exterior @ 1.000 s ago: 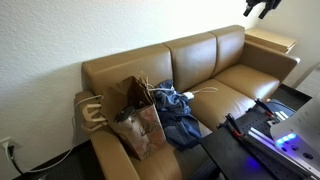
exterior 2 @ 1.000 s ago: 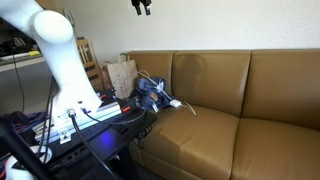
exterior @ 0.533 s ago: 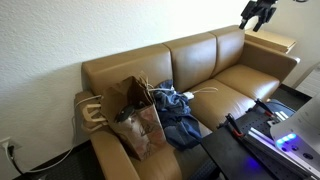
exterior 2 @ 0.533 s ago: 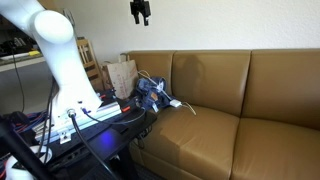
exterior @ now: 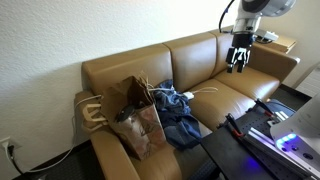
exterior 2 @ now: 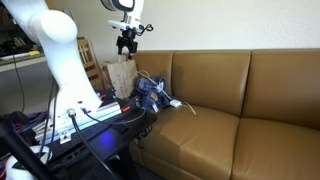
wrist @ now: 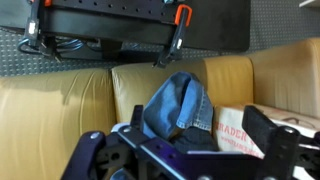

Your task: Place the blue jeans inside the brown bag on the sofa

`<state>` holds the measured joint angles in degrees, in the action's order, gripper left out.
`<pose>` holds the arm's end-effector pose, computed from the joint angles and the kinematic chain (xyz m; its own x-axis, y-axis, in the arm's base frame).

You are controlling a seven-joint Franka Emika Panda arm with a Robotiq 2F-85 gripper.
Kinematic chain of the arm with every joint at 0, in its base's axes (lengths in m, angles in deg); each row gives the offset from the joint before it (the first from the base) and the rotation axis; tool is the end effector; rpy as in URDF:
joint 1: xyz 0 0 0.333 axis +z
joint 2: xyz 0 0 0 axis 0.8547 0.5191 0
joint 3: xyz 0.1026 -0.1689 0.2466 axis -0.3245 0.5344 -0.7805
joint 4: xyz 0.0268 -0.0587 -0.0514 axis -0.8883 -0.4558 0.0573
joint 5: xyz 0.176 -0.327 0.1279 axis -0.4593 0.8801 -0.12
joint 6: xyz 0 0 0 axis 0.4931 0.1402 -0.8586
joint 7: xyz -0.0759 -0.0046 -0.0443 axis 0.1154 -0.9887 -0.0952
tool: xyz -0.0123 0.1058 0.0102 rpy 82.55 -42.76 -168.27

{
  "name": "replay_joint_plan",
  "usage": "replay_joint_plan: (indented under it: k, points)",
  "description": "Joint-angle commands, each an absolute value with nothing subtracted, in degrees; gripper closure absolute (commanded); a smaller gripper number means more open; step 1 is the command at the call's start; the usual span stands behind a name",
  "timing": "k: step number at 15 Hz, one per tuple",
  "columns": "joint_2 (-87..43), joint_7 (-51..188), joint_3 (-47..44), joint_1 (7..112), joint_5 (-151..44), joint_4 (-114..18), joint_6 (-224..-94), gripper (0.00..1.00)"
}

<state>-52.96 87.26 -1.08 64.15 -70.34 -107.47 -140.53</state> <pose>0.3651 0.0228 0.3003 0.9330 0.1583 -0.3230 0.0724 -0.9622 -0.2625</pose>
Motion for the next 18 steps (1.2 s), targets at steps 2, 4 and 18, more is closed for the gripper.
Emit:
replay_joint_plan:
  k: [2,4,18]
  points:
    - [-52.41,88.5,-3.55,64.17,-70.47,-107.89,-139.4,0.0]
    - [-52.44,88.33,-3.64,64.1,-70.46,-107.78,-139.45,0.0]
    - [-24.8,63.99,-16.19,72.95,-64.96,-108.16,-186.93,0.0]
